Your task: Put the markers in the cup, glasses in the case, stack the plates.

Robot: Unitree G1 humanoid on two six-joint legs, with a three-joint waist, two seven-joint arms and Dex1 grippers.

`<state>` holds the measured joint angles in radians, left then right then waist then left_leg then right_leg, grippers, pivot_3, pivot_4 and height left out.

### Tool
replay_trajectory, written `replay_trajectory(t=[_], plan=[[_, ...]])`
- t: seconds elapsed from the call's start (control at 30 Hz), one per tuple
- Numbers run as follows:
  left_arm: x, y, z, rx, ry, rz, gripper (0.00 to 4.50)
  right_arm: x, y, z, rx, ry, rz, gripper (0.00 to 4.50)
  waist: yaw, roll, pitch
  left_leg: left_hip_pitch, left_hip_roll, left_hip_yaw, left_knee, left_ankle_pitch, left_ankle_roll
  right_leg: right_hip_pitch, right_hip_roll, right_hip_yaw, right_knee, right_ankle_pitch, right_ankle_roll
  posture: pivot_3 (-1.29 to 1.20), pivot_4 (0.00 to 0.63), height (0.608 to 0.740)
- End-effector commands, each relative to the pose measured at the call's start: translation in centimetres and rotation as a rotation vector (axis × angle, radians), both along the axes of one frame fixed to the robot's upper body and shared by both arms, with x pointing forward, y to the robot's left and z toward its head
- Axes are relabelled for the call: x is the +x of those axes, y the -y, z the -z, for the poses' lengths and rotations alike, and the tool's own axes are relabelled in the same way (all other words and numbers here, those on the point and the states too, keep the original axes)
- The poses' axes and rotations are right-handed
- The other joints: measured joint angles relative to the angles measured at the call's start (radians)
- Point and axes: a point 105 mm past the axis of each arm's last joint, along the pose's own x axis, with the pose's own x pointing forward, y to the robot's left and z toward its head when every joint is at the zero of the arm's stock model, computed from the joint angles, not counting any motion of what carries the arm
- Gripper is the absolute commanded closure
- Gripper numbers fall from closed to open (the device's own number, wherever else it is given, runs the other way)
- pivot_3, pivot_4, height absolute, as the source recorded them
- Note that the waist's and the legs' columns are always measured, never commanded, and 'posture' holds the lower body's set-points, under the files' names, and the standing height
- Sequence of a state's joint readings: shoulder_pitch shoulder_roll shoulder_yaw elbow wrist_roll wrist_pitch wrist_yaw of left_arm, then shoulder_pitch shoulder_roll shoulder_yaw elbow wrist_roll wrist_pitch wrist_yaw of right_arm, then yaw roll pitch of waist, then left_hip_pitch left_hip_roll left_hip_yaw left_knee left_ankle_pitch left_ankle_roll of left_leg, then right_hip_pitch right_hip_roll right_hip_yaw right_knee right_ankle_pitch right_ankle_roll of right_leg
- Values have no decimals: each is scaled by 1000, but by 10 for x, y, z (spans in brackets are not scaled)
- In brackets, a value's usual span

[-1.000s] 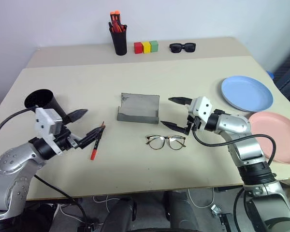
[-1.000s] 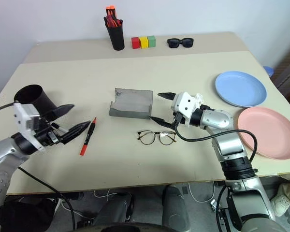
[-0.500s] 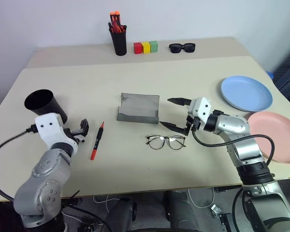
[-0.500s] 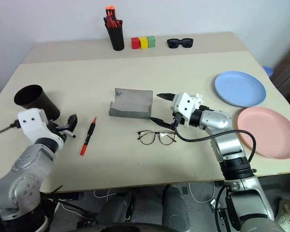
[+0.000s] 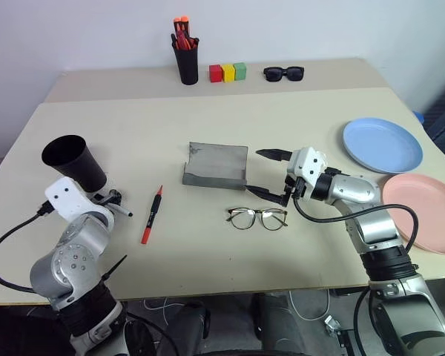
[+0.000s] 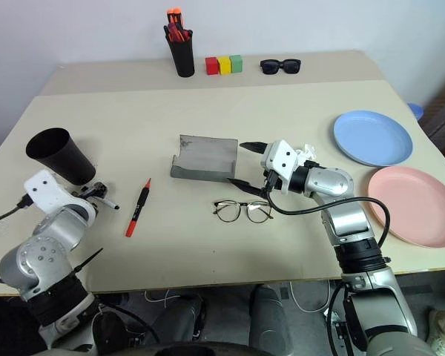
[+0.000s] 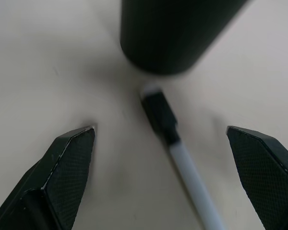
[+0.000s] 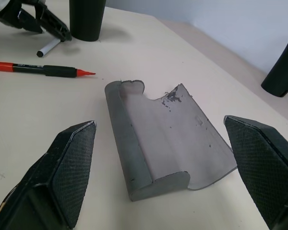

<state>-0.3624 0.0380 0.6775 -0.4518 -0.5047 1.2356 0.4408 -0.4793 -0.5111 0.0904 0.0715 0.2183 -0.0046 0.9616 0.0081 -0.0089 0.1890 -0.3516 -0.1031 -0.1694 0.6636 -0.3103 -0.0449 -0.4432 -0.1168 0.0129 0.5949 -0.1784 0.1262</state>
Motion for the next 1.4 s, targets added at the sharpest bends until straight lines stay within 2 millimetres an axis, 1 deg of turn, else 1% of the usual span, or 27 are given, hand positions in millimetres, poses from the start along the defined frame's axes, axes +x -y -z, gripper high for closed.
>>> replay_trajectory(t=[0.03,0.1,0.17,0.2,0.23,0.27,0.33,0.37,0.4,0.43,0.47,0.63,0.67,0.73,0.83,0.87,0.93,1.03,1.1,1.17,1.2,1.27,1.3,1.4], plan=[[4,0,-1,9,-35,0,0,-4,1,-16,19,61,2,143,2,0,0,0,0,0,0,0,0,0,0,0,0,0,0,0,150,740],[6,4,-2,4,-45,22,0,-5,1,-14,18,59,2,143,3,0,0,0,0,0,0,0,0,0,0,0,0,0,1,0,150,740],[4,4,-2,21,-64,11,517,-4,2,-13,14,58,7,0,3,0,0,0,0,0,0,0,0,0,0,0,0,0,1,0,150,740],[3,7,1,3,-79,22,952,-3,4,-13,13,58,12,0,2,0,0,0,0,0,0,0,-1,0,0,0,0,0,1,0,150,740],[2,10,3,-4,-90,32,1218,-2,5,-13,13,58,17,0,3,0,0,0,0,0,0,0,-1,0,0,0,0,0,1,0,150,740],[1,11,5,-9,-104,31,1795,-2,6,-13,12,60,21,0,4,0,0,0,0,0,0,1,-1,0,0,0,0,0,1,0,150,740],[1,11,7,-16,-118,23,2767,-1,6,-14,13,62,23,0,5,0,0,0,0,0,0,1,-1,0,0,0,0,1,1,0,150,740],[1,11,8,-21,-122,23,3152,-2,5,-14,14,63,22,0,5,0,0,0,-1,0,0,1,-1,1,0,0,0,1,1,0,150,740],[0,11,8,-30,-126,19,3715,-2,5,-14,14,63,19,0,5,0,0,0,-1,0,0,1,-1,1,0,0,0,1,1,0,150,740],[0,12,8,-26,-131,24,4174,-3,4,-14,15,63,17,0,5,0,0,0,-1,0,0,1,-1,1,0,0,0,1,1,0,150,740],[0,11,7,-10,-140,31,4424,-3,3,-14,17,62,15,0,5,0,0,0,-1,0,0,1,-1,1,0,0,0,1,1,0,150,740],[-3,8,7,47,-160,53,4424,-2,3,-14,20,64,17,0,3,0,0,1,-1,0,0,1,-1,1,0,0,1,1,1,0,150,740],[-4,9,7,55,-164,72,4424,-1,3,-14,18,66,16,0,3,0,0,1,-1,0,0,1,-1,1,0,0,1,1,1,0,150,740],[-8,18,5,58,-158,135,4424,-1,3,-14,17,67,14,0,2,0,0,1,-1,0,0,1,-1,1,0,0,0,1,1,0,150,740],[-17,40,5,67,-161,296,4424,-1,3,-13,13,66,11,0,1,0,0,1,-1,1,0,1,-1,1,0,1,0,1,1,0,150,740],[-21,46,4,91,-158,351,4424,-1,4,-13,14,62,10,0,0,0,0,0,-1,1,0,1,-1,1,0,1,0,1,1,0,150,740],[-26,58,-4,188,-136,489,4424,-2,8,-10,5,36,3,0,-1,0,0,1,-1,1,0,1,-1,0,0,2,1,1,1,0,150,740],[-19,79,-34,359,-6,657,4424,-5,15,-6,21,-40,-15,0,4,-1,0,0,-1,1,1,1,-1,0,0,2,1,1,1,0,150,740],[-7,93,-64,399,224,696,4424,-9,19,-6,67,-145,-44,0,5,-1,0,0,-1,0,1,-1,3,1,0,2,1,1,0,0,150,740],[-2,101,-87,480,358,738,4424,-16,21,-16,122,-175,-91,0,4,-1,0,0,0,0,1,-2,3,1,0,2,0,2,-1,0,150,740],[0,103,-98,512,414,740,4424,-19,21,-21,138,-189,-115,0,3,-1,0,0,0,1,1,-2,3,1,0,2,0,2,-1,0,150,740],[5,102,-126,577,568,716,4424,-27,20,-26,147,-202,-155,0,-1,0,1,0,0,1,0,-2,3,0,0,2,0,2,-1,0,150,740],[6,100,-135,618,611,711,4424,-30,19,-29,161,-211,-175,0,-2,0,1,0,1,2,0,-2,3,0,0,2,0,2,-1,0,150,740],[11,85,-164,716,723,635,4424,-39,12,-41,222,-219,-227,0,-2,0,1,0,2,2,0,-2,3,0,1,2,0,2,-1,0,150,740]])
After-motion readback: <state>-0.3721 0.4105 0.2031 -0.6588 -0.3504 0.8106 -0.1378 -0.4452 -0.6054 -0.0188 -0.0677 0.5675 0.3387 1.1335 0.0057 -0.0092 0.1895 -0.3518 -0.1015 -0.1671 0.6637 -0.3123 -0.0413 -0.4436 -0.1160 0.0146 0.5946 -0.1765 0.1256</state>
